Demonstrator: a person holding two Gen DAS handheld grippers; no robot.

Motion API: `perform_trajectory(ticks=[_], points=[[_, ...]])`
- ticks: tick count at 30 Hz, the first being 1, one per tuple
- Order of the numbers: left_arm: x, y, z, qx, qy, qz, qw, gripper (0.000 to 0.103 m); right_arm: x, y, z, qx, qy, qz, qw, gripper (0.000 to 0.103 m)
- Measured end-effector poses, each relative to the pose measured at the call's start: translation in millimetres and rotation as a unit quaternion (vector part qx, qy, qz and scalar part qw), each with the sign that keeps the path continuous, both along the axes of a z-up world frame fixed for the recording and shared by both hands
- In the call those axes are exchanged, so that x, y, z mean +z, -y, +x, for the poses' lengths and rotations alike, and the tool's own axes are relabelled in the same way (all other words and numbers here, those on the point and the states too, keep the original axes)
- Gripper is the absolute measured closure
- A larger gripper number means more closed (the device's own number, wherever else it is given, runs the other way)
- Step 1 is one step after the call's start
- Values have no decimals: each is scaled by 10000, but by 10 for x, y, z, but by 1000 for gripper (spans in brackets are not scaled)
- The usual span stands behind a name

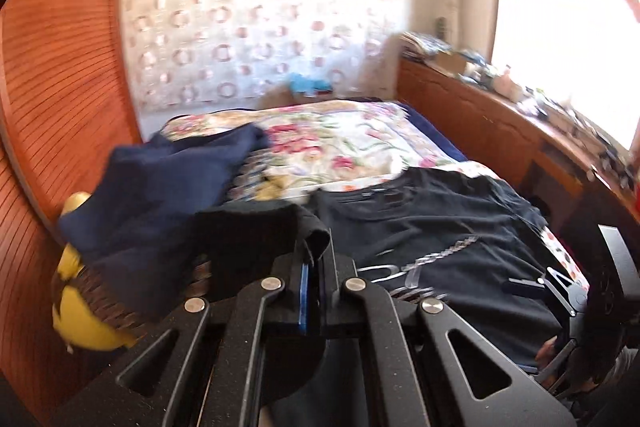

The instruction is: Fold small clothes

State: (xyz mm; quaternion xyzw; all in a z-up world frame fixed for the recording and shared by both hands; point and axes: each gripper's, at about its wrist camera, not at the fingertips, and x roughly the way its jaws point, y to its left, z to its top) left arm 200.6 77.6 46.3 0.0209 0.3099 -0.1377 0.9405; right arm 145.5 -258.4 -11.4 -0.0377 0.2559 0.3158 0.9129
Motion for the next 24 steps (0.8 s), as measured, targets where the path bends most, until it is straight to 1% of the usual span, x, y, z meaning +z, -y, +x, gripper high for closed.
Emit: perform_trajectory(ticks=[4, 7, 8, 9, 10, 11, 12, 13, 17, 21, 22, 24], points=[[11, 366, 89, -339, -123, 130, 9993, 98, 20, 200, -20, -202, -15, 96, 9997, 2], [10, 478, 83, -446, -162, 139, 9988, 98, 11, 285, -30, -298, -23, 112, 9995, 2], [12, 487, 69, -462, -184, 176, 9986, 87, 2, 306, -42, -330, -30, 119, 9994, 2], [7, 489, 55, -459, -208, 231, 9985, 63, 8, 310, -44, -343, -38, 121, 9993, 2], [6, 485, 51, -464, -185, 219, 9985, 53, 4, 315, -55, -357, -37, 118, 9993, 2], [10, 483, 44, -498, -147, 187, 9985, 37, -1, 313, -70, -373, -30, 110, 9992, 2], [10, 452, 21, -511, -123, 153, 9985, 27, 9, 301, -71, -376, -29, 101, 9992, 2], [5, 431, 2, -476, -107, 133, 9987, 25, 48, 329, -51, -370, -33, 102, 9993, 2], [-113, 202, -107, -206, -98, 257, 9994, 24, 77, 244, -53, -324, 7, 3, 9995, 2], [-422, -82, -198, 109, -298, 335, 9989, 24, 128, 124, 13, -179, 14, -149, 9997, 2], [-526, -163, -215, 172, -376, 324, 9986, 24, 146, 176, 65, -145, 19, -169, 9998, 3], [-708, -311, -216, 316, -546, 308, 9975, 24, 177, 86, 162, -9, -2, -254, 9997, 6]])
